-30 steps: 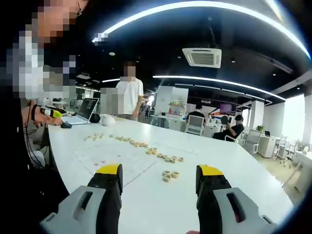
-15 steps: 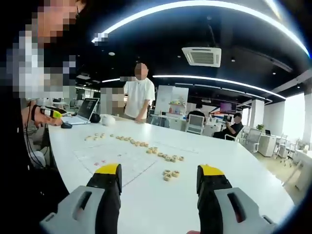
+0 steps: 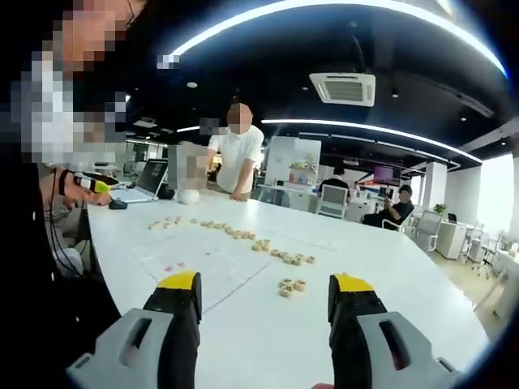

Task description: Pick up the chess pieces one by one and place each piece onto its starting position on the chessboard, setting the pieces on their correct points until all the chess pieces are arranged in the starting layout

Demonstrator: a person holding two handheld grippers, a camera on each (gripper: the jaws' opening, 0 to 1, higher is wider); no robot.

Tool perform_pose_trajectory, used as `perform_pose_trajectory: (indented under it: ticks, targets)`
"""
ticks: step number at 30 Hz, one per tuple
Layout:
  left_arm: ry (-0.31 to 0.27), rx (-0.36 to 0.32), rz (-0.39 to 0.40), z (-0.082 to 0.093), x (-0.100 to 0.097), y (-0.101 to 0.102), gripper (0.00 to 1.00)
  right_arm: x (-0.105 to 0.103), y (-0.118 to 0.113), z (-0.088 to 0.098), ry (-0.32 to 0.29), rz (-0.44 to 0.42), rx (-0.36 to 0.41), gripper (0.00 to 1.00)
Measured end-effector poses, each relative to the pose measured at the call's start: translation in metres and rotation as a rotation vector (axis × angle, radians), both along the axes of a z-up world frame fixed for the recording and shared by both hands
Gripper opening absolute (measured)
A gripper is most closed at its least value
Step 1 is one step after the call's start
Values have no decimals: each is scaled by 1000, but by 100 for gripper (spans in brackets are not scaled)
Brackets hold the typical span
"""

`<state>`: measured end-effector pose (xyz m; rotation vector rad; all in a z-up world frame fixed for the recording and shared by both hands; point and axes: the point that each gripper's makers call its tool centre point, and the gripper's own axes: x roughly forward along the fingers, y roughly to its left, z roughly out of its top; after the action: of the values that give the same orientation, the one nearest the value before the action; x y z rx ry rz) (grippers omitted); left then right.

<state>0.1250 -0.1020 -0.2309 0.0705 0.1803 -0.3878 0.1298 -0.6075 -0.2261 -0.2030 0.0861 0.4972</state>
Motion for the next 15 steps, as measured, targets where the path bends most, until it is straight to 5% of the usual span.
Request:
perform_pose_trajectory:
  ticks: [15]
  targets:
    - [139,62,-50,11,13,-6,68,14,15,15,86,128,-73,63]
